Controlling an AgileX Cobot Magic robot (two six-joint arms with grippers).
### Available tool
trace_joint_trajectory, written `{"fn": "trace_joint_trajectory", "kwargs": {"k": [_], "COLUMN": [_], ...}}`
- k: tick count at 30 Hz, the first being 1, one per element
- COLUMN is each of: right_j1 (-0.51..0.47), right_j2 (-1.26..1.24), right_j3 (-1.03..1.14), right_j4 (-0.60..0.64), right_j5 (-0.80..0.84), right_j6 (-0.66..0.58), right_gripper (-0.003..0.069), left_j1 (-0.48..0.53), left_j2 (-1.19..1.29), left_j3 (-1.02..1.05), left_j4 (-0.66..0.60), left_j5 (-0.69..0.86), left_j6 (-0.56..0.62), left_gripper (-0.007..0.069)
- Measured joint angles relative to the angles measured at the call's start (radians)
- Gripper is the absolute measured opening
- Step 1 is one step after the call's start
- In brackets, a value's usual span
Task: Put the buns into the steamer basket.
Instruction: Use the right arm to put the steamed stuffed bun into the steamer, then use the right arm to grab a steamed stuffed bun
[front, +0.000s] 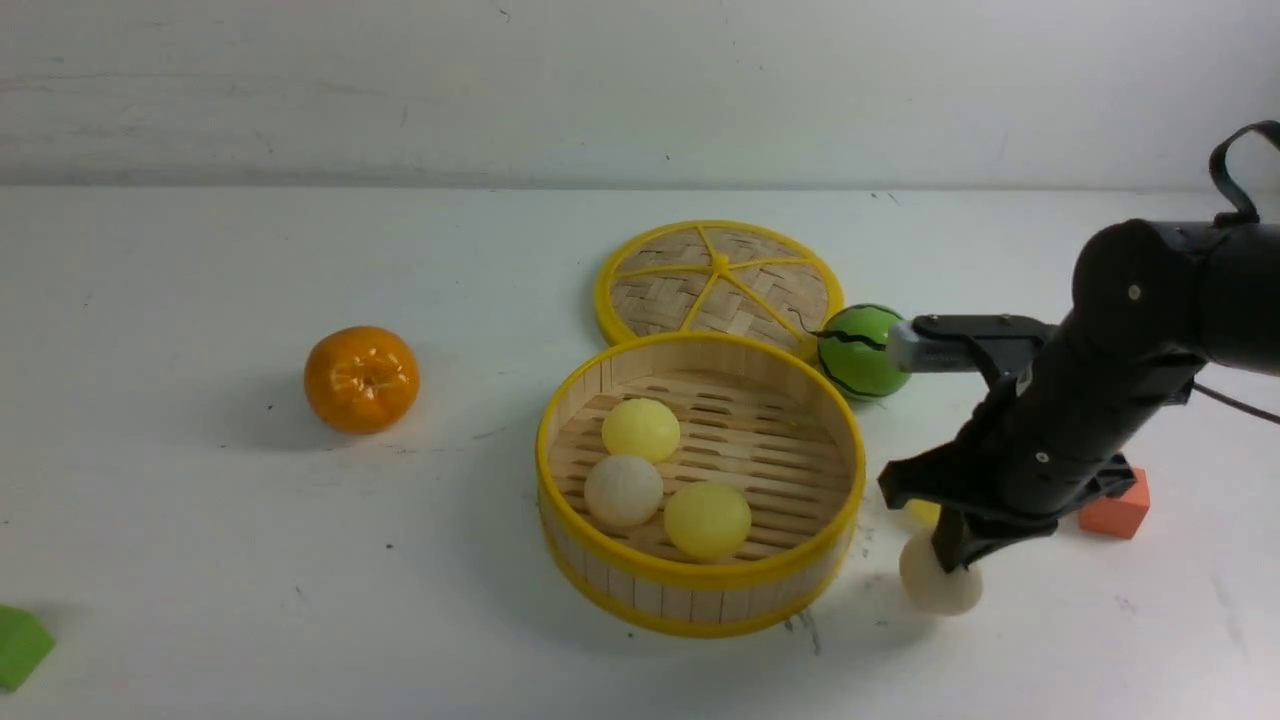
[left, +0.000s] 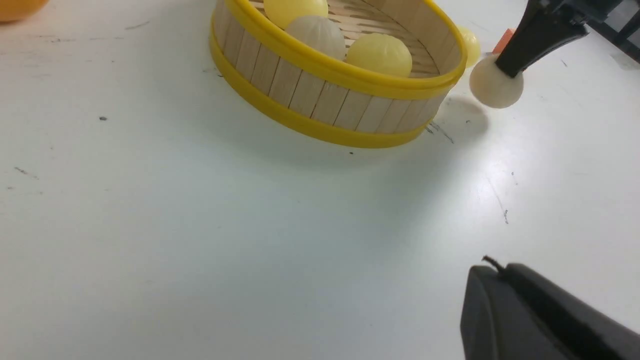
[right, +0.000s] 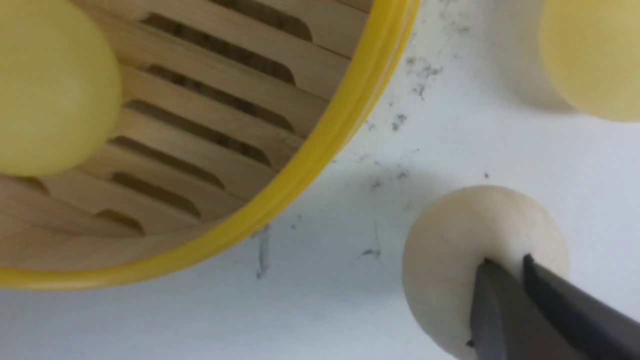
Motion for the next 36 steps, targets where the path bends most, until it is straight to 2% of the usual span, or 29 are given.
{"fn": "trace_joint_trajectory", "kwargs": {"k": [4,8,13,21,24,25,26,29,32,34,36], "right_j1": [0.041,0.091,0.103,0.105,0.106,0.106,0.106,0.106,0.106,0.106,0.102], "right_j2": [-0.093,-0.094,0.034,0.178,0.187,0.187,0.187,0.18,0.148,0.091,0.06], "right_j3": [-0.072,-0.154,-0.208,-0.239,-0.24,-0.242,-0.242,-0.254,-0.287,-0.32,-0.328], "right_j4": [0.005,0.004,0.006,0.036,0.037,0.037,0.037,0.054,0.061,0.037,0.006], "right_j5": [0.023,-0.032,-0.133,-0.134,-0.123,-0.119,-0.117,-0.095,-0.031,0.017,0.036], "right_j6": [-0.006,-0.012,-0.05,-0.06,-0.06,-0.06,-0.06,-0.059,-0.059,-0.059,-0.056], "right_gripper": [0.0003,0.0005,0.0006,0.0042,0.0088,0.0146,0.0155,0.0352,0.0471,0.0525,0.0539], "left_j1": [0.0,0.0,0.0,0.0,0.0,0.0,0.0,0.0,0.0,0.0,0.0], "left_j2": [0.0,0.0,0.0,0.0,0.0,0.0,0.0,0.0,0.0,0.0,0.0], "left_j3": [0.0,0.0,0.0,0.0,0.0,0.0,0.0,0.0,0.0,0.0,0.0], "left_j4": [0.0,0.0,0.0,0.0,0.0,0.0,0.0,0.0,0.0,0.0,0.0], "left_j5": [0.0,0.0,0.0,0.0,0.0,0.0,0.0,0.0,0.0,0.0,0.0], "left_j6": [0.0,0.0,0.0,0.0,0.0,0.0,0.0,0.0,0.0,0.0,0.0], "left_gripper": [0.0001,0.0004,0.0008,0.0018,0.0018,0.002,0.002,0.0026,0.0029,0.0029,0.003]}}
